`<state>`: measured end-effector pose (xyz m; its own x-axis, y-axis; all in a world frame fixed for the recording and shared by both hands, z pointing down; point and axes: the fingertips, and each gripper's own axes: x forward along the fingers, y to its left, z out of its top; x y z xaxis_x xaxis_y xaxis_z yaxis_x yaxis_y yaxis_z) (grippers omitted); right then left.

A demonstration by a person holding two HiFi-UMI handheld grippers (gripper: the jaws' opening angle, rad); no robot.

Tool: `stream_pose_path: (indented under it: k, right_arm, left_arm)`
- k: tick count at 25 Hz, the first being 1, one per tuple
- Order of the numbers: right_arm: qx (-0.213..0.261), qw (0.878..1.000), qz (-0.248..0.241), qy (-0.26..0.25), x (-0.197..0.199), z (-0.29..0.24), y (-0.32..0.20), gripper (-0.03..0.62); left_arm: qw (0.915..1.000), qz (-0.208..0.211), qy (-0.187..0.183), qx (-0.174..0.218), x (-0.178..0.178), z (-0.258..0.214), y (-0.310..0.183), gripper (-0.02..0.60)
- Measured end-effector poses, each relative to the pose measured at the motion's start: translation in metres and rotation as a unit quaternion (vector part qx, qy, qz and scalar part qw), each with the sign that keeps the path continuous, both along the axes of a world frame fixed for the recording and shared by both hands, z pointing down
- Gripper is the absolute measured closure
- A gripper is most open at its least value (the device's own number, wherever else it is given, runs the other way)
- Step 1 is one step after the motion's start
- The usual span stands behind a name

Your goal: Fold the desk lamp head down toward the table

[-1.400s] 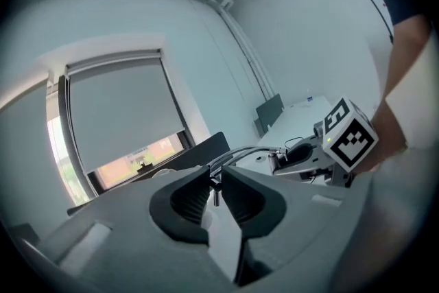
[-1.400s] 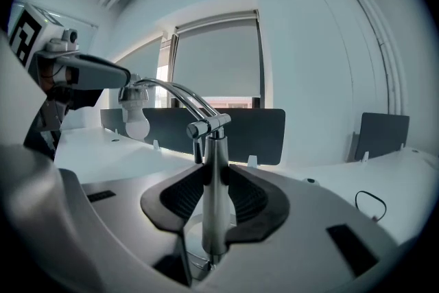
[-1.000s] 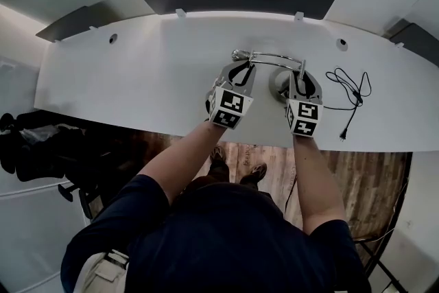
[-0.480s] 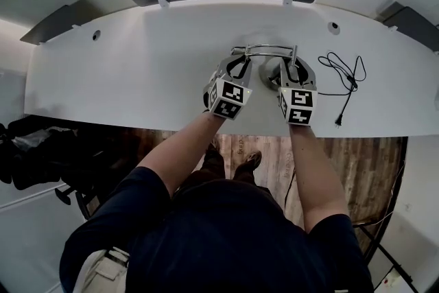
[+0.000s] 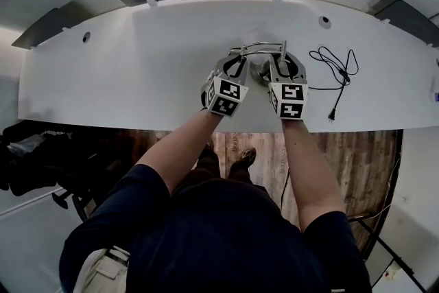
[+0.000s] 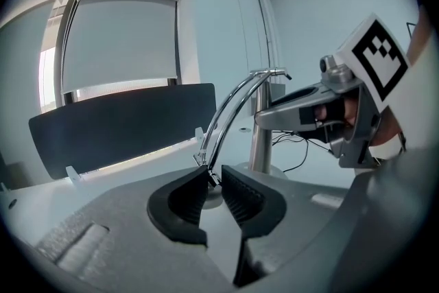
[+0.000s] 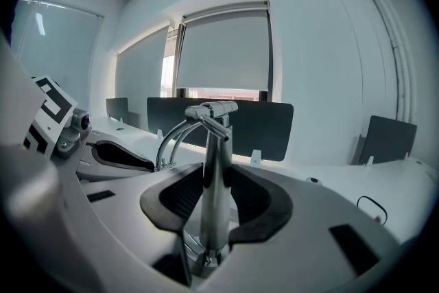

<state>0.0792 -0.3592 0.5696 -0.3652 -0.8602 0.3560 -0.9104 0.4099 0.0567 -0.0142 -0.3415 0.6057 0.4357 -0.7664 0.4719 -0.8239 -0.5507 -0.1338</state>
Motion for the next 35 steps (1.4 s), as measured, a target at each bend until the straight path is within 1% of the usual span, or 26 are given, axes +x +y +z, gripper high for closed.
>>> stream_pose_path:
  k: [3, 7, 8, 10, 15, 18, 22, 26, 29, 32, 35]
  right_arm:
    - [0.001, 1.0, -0.003, 0.005, -0.001, 0.002, -0.001, 0.47]
    - [0.005, 0.999, -0.009, 0.05, -0.001, 0.003, 0.002, 0.459]
    - [0.002, 0.998, -0.009, 0.057, 0.0, 0.003, 0.006, 0.459]
    - [-0.004, 0.998, -0.004, 0.055, 0.003, 0.003, 0.015, 0.45]
    - [-0.017, 0.998, -0.003, 0.055, 0.007, -0.003, 0.057, 0.45]
    - [-0.016, 0.998, -0.004, 0.056, 0.006, -0.014, 0.076, 0.451]
    - [-0.004, 0.999, -0.01, 0.036, -0.004, -0.04, 0.102, 0.453]
    - [0.014, 0.998, -0.048, 0.026, -0.024, -0.068, 0.138, 0.48]
    - [0.024, 0.997, -0.075, 0.012, -0.037, -0.088, 0.168, 0.493]
    - [0.027, 0.995, -0.093, -0.004, -0.048, -0.102, 0.193, 0.508]
    - [0.028, 0.993, -0.11, -0.016, -0.059, -0.117, 0.208, 0.522]
  left_arm:
    - [1.0, 0.002, -0.001, -0.003, 0.001, 0.001, 0.0, 0.528]
    - [0.9993, 0.02, -0.029, -0.01, 0.001, -0.002, 0.001, 0.524]
    - [0.9992, 0.021, -0.033, -0.008, 0.0, -0.007, 0.002, 0.514]
    - [0.9992, 0.023, -0.034, 0.004, -0.002, -0.022, 0.008, 0.514]
    - [0.9982, 0.047, -0.027, 0.025, -0.011, -0.064, 0.039, 0.514]
    - [0.9979, 0.054, -0.007, 0.035, -0.011, -0.091, 0.055, 0.514]
    - [0.9951, 0.08, 0.027, 0.053, -0.011, -0.132, 0.083, 0.514]
    - [0.9897, 0.114, 0.065, 0.058, -0.011, -0.165, 0.126, 0.515]
    - [0.986, 0.126, 0.094, 0.055, -0.014, -0.183, 0.155, 0.518]
    - [0.9818, 0.137, 0.117, 0.059, -0.017, -0.198, 0.174, 0.528]
    - [0.9767, 0.155, 0.132, 0.068, -0.019, -0.218, 0.184, 0.543]
